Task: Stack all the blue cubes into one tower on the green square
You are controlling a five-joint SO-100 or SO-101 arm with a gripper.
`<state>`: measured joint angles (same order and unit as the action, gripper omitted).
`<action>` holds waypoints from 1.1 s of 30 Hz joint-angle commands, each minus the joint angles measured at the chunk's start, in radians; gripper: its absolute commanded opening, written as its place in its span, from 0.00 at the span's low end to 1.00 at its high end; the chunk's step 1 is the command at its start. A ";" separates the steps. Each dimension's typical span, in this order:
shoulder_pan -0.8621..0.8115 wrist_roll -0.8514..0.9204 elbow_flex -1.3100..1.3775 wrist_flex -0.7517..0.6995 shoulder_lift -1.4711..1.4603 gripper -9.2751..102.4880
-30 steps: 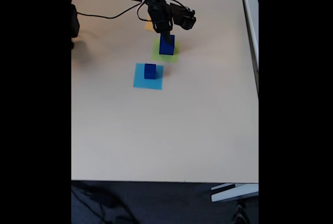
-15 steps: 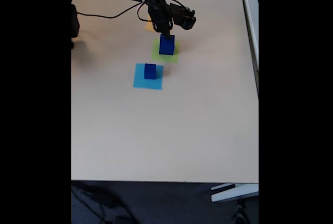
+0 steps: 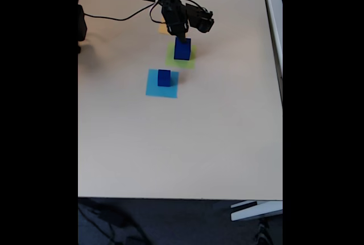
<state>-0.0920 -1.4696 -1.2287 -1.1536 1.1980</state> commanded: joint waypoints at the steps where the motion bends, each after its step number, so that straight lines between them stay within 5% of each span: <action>1: 0.044 -0.061 0.150 -0.086 0.067 0.08; 9: 0.184 -0.206 0.308 -0.227 -0.006 0.08; 33: 0.311 -0.301 0.166 -0.109 -0.052 0.08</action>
<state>0.2209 -1.7825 -1.0538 -1.2962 1.0953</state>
